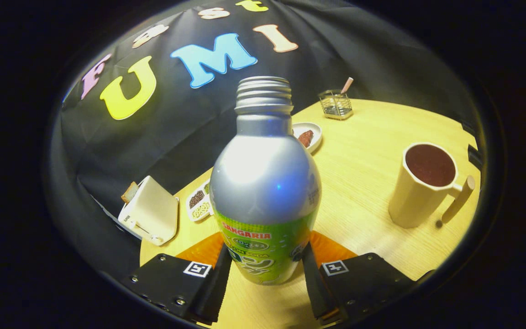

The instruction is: Take the bottle from table, then pour the juice into the cup, finally place the bottle on the coaster

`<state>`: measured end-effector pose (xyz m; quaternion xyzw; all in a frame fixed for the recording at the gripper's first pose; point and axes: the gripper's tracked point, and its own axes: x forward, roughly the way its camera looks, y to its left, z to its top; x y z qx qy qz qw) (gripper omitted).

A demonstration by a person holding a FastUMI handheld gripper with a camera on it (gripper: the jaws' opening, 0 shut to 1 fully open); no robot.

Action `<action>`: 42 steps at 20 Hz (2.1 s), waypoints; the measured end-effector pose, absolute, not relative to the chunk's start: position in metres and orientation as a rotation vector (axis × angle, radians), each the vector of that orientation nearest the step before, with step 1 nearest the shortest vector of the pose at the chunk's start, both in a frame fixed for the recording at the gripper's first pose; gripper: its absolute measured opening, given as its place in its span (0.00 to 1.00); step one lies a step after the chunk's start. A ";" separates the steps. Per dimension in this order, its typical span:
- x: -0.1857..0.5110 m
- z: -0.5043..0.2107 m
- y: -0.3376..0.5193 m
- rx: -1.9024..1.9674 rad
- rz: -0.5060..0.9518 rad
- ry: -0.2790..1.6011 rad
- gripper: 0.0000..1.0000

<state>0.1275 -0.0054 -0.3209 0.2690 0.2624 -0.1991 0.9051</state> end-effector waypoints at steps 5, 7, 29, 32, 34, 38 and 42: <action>0.150 -0.322 -0.012 0.396 -0.440 0.503 0.73; 0.160 -0.323 -0.013 0.345 -0.446 0.493 0.74; 0.217 -0.362 -0.025 0.070 -0.420 0.513 0.80; 0.216 -0.362 -0.025 0.068 -0.415 0.516 0.91; 0.213 -0.362 -0.025 0.069 -0.418 0.525 0.98; 0.206 -0.354 -0.022 0.069 -0.395 0.522 0.98; 0.193 -0.326 -0.011 0.085 -0.334 0.489 0.98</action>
